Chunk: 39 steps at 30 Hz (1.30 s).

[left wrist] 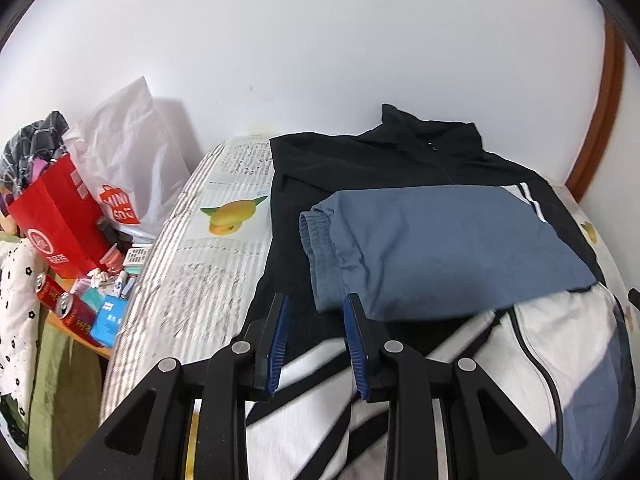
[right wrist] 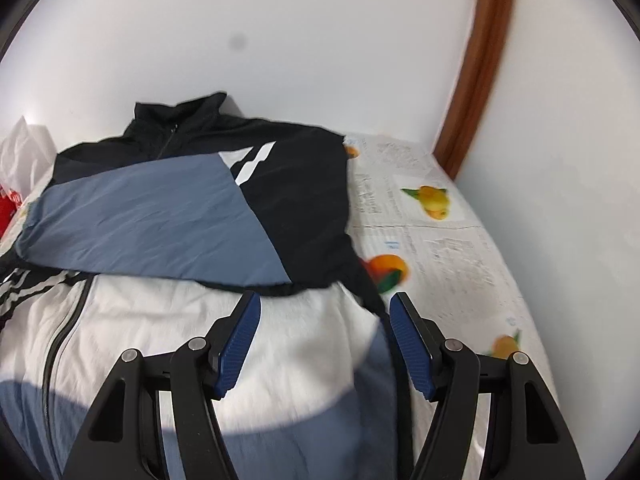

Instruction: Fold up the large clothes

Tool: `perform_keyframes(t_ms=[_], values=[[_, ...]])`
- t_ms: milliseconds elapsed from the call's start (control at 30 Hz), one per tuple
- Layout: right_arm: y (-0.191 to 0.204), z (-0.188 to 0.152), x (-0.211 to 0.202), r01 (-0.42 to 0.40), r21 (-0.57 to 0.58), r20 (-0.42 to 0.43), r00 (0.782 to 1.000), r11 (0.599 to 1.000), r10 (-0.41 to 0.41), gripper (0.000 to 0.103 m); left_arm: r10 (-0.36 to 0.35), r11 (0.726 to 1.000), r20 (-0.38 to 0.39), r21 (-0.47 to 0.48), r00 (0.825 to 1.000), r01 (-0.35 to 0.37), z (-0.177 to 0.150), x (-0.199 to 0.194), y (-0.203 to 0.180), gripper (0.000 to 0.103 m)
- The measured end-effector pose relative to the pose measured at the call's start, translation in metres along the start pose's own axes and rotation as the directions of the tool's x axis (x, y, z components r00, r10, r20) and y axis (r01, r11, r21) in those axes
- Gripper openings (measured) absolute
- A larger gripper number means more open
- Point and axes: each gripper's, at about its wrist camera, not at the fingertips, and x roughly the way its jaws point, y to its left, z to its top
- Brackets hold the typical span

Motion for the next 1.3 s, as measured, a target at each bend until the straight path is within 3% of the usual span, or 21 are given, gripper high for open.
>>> perform_keyframes(t_ms=[67,167,233,267,600,733,833,1000,1100,1200,1267,1300], values=[[-0.007,-0.008,-0.012,-0.016,0.016,-0.015,1.0,1.0,0.016,0.066,-0.015,1.0,-0.004,-0.008,1.0,0.015,-0.007,-0.012,0.004,0.027],[-0.018,-0.027,-0.031,-0.033,0.037,-0.036,0.999,0.999,0.034,0.066,-0.03,0.999,-0.022,-0.02,0.999,0.03,-0.021,-0.026,0.013,0.035],[-0.024,-0.042,-0.039,-0.019,0.033,-0.041,0.999,0.999,0.02,0.066,-0.031,0.999,-0.029,-0.035,0.999,0.03,-0.034,-0.034,0.021,0.055],[-0.025,-0.05,-0.042,-0.009,0.03,-0.046,0.999,1.0,0.01,0.067,-0.036,0.999,-0.03,-0.042,0.999,0.035,-0.04,-0.037,0.025,0.058],[-0.042,-0.116,-0.043,-0.002,0.058,-0.14,0.99,0.998,0.01,0.069,-0.084,0.988,-0.134,-0.143,0.987,0.064,-0.106,-0.047,0.065,0.065],[-0.046,-0.135,-0.038,-0.02,0.098,-0.169,0.985,0.995,0.036,0.069,-0.106,0.987,-0.18,-0.135,0.978,0.083,-0.135,-0.043,0.067,0.068],[-0.047,-0.149,-0.032,-0.022,0.107,-0.189,0.981,0.994,0.042,0.069,-0.1,0.991,-0.161,-0.109,0.982,0.083,-0.15,-0.048,0.065,0.069],[-0.048,-0.158,-0.034,-0.039,0.136,-0.143,0.988,0.99,0.059,0.067,-0.117,0.992,-0.15,-0.058,0.982,0.109,-0.162,-0.055,0.051,0.069],[-0.042,-0.158,-0.036,-0.041,0.136,-0.119,0.991,0.99,0.057,0.055,-0.106,0.994,-0.145,-0.024,0.984,0.103,-0.166,-0.056,0.039,0.069],[-0.032,-0.157,-0.038,-0.049,0.112,-0.106,0.993,0.992,0.061,0.036,-0.093,0.996,-0.138,-0.031,0.986,0.089,-0.169,-0.055,0.033,0.069],[-0.027,-0.156,-0.039,-0.067,0.101,-0.106,0.991,0.993,0.077,0.011,-0.064,0.998,-0.128,-0.03,0.99,0.061,-0.17,-0.055,0.03,0.062],[-0.024,-0.156,-0.041,-0.086,0.097,-0.109,0.989,0.992,0.096,0.007,-0.051,0.998,-0.124,-0.03,0.991,0.047,-0.17,-0.056,0.029,0.051]])
